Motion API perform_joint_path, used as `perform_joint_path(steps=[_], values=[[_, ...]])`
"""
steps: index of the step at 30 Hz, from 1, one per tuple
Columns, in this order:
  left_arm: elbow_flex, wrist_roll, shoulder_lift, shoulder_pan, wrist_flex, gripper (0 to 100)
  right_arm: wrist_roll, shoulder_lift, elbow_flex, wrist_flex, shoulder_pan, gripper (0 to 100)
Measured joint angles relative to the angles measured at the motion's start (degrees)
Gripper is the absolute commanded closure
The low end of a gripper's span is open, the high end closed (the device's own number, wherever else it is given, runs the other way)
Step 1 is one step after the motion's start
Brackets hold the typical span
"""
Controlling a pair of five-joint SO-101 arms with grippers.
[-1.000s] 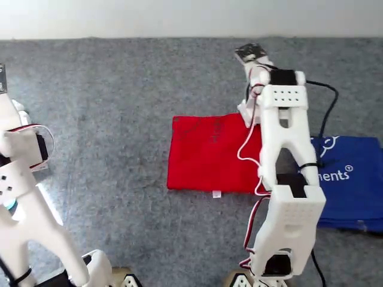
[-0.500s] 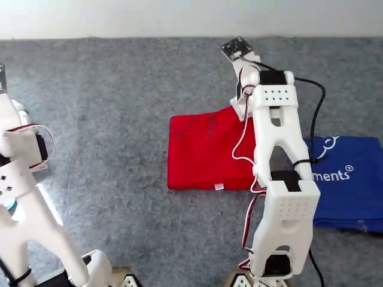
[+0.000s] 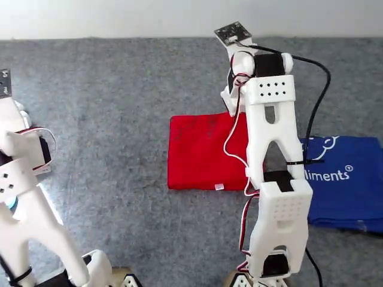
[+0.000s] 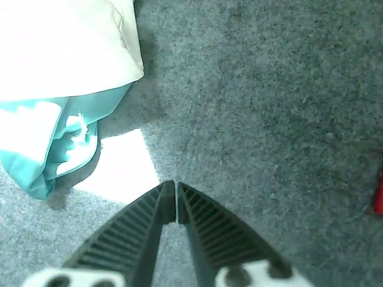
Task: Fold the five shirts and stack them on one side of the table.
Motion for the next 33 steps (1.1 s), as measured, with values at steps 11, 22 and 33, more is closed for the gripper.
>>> perform_joint_path(steps=[11,22,33], values=[[0.2,0.0,-3.3,0.0,0.0,99,1.1,18.6,0.0,-9.1,6.1,99.0],[0.2,0.0,-3.3,0.0,0.0,99,1.2,16.4,-7.3,0.5,5.4,99.0],[0.2,0.0,-3.3,0.0,0.0,99,-0.4,1.6,16.5,0.5,3.9,99.0]])
